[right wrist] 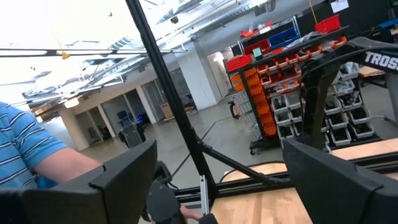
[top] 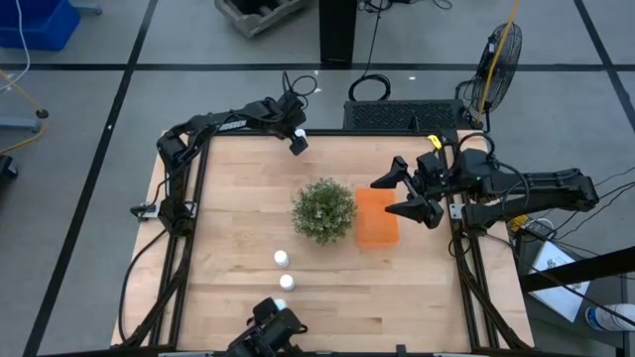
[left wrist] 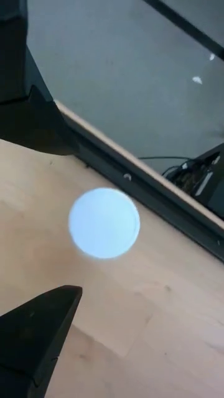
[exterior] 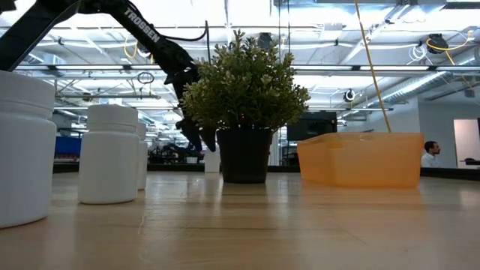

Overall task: Pick and place pill bottles into a basket
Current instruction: Put the white medicine bottle into the orange bin

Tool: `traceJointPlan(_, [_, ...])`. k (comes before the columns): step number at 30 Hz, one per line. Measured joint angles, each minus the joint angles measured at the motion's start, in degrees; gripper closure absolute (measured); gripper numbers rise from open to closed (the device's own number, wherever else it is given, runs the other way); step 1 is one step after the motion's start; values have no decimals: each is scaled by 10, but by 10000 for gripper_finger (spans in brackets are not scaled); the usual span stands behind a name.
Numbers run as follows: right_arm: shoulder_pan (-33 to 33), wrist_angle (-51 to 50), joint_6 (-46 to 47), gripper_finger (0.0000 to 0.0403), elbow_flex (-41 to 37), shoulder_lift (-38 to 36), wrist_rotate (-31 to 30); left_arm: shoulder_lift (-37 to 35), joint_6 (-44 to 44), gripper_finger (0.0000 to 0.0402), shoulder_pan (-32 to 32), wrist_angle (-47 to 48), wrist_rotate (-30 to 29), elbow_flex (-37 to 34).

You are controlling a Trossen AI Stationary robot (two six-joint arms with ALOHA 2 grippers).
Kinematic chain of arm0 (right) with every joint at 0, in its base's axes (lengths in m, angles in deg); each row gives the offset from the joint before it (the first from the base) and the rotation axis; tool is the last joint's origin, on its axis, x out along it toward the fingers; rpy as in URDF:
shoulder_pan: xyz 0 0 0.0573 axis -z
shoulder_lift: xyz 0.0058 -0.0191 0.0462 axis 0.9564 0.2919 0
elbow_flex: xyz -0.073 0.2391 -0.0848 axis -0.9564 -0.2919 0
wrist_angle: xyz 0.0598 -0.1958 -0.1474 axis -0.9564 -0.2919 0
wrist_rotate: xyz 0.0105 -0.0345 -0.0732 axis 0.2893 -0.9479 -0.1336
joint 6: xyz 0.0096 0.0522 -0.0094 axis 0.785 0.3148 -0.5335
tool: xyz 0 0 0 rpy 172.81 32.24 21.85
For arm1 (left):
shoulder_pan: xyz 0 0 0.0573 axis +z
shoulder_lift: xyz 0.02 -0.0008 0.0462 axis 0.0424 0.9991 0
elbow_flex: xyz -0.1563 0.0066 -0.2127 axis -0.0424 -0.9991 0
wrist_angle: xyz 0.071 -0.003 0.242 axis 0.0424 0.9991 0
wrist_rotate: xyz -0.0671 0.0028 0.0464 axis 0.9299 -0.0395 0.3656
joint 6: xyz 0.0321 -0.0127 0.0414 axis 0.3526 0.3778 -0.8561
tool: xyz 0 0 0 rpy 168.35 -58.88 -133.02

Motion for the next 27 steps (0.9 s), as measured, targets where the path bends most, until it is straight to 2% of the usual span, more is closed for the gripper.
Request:
traceJointPlan(6, [0, -2, -14, 64, 0, 0, 1, -1, 25, 37, -4, 33, 42, 0])
traceJointPlan(12, [0, -2, -16, 64, 0, 0, 5, -5, 28, 37, 4, 58, 43, 0])
traceJointPlan(17, [0, -2, -16, 64, 0, 0, 16, -18, 39, 37, 19, 56, 41, -1])
traceJointPlan(21, [0, -2, -16, 64, 0, 0, 16, -35, 71, 37, 28, 49, 7, 0])
traceJointPlan(24, [0, -1, -19, 64, 0, 0, 16, -39, 63, 36, 33, 57, 1, 0])
traceJointPlan(27, [0, -1, -21, 64, 0, 0, 16, -39, 26, 37, 33, 60, 45, -7])
